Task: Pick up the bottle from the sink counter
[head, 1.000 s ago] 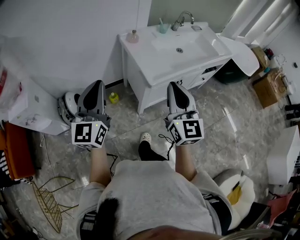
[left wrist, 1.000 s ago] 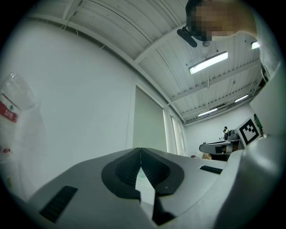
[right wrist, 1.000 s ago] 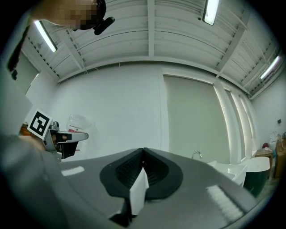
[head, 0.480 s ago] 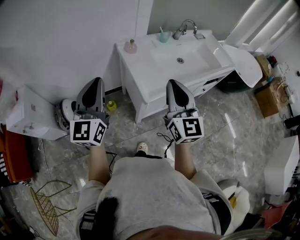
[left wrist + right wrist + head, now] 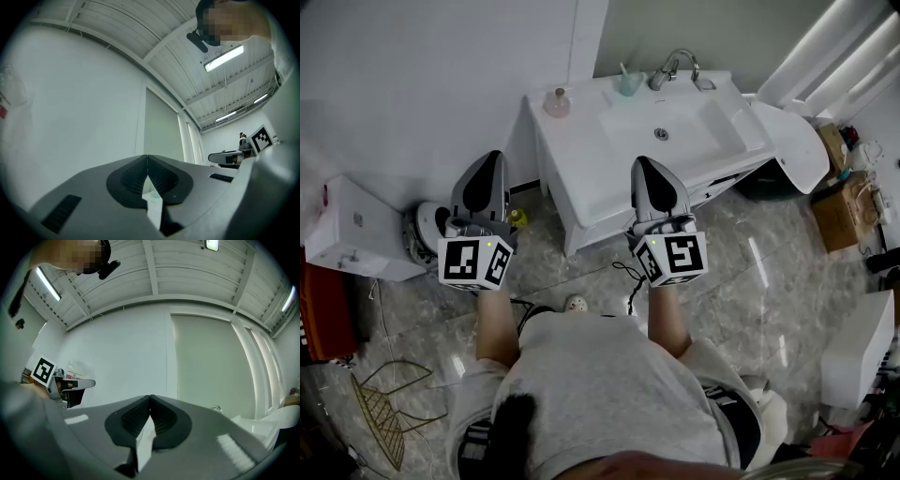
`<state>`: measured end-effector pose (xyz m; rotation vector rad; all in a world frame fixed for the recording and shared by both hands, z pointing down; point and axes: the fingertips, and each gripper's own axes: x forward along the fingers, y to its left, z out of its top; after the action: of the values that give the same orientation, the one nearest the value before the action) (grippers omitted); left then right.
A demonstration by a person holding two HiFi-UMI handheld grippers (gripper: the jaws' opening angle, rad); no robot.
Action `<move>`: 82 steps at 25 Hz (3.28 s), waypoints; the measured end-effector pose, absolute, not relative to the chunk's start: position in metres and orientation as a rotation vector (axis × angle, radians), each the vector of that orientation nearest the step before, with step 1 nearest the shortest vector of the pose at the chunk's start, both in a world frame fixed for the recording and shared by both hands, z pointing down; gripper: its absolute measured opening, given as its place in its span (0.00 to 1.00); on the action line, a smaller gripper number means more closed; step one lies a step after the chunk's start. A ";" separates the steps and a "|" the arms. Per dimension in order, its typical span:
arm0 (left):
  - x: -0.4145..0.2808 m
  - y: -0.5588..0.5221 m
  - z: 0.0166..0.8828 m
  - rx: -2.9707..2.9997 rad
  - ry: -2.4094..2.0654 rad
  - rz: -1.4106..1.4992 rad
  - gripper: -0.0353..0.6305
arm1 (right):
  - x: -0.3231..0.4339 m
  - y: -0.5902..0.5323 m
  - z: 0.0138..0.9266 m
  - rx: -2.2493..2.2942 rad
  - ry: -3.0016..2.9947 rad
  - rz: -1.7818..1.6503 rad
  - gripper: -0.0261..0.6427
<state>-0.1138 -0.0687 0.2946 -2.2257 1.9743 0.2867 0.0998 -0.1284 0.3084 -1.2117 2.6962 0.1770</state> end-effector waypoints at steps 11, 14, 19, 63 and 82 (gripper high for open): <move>-0.118 -0.101 0.308 -2.247 1.988 0.259 0.06 | 0.090 -0.159 0.317 -1.200 2.700 0.151 0.05; -0.125 -0.116 0.311 -2.257 1.977 0.269 0.06 | 0.086 -0.172 0.318 -1.219 2.685 0.152 0.05; -0.139 -0.153 0.309 -2.297 1.938 0.254 0.06 | 0.075 -0.204 0.317 -1.267 2.662 0.155 0.05; -0.169 -0.466 0.532 -2.920 1.480 -0.173 0.33 | -0.033 -0.398 0.371 -1.712 2.627 0.086 0.05; -0.147 -0.501 0.598 -2.942 1.561 -0.510 0.35 | -0.021 -0.404 0.388 -1.804 2.604 0.022 0.05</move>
<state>-0.1465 -0.5007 0.5983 -2.9420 1.5612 -0.5099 -0.0213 -0.4045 0.3881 -1.8041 2.6039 0.0220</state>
